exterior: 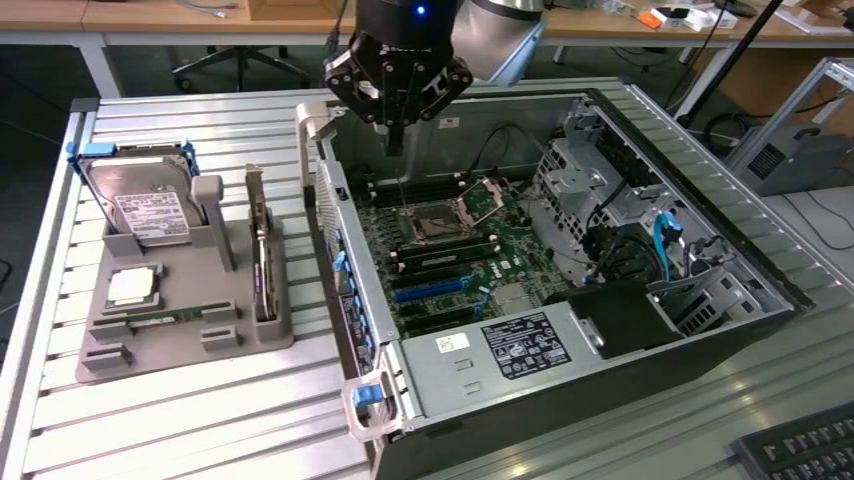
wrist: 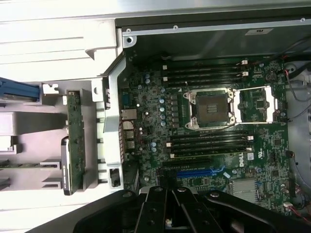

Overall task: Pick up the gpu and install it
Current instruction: 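Reach for the gpu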

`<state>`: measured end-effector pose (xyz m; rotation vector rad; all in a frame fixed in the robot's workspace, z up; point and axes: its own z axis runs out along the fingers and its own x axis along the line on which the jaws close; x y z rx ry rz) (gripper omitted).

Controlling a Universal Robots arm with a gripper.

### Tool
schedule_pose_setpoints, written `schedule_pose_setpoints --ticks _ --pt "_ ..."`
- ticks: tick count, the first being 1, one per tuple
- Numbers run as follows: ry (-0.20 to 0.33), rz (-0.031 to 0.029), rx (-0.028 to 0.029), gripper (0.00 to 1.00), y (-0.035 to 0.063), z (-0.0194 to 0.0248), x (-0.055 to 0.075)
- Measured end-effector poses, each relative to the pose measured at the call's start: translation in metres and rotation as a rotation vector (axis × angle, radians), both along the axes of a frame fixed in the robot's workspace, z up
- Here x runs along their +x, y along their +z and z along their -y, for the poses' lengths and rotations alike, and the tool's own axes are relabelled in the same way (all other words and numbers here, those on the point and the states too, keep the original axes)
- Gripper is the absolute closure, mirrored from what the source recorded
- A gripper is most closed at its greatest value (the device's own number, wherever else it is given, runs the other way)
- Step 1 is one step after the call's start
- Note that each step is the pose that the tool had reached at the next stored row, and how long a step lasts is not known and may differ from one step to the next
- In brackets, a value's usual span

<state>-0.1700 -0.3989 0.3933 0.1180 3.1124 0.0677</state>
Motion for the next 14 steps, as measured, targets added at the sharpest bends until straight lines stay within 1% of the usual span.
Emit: schedule_pose_setpoints --ticks 14 --pt "0.000 0.0000 -0.0001 0.89 0.0000 0.0000 -0.012"
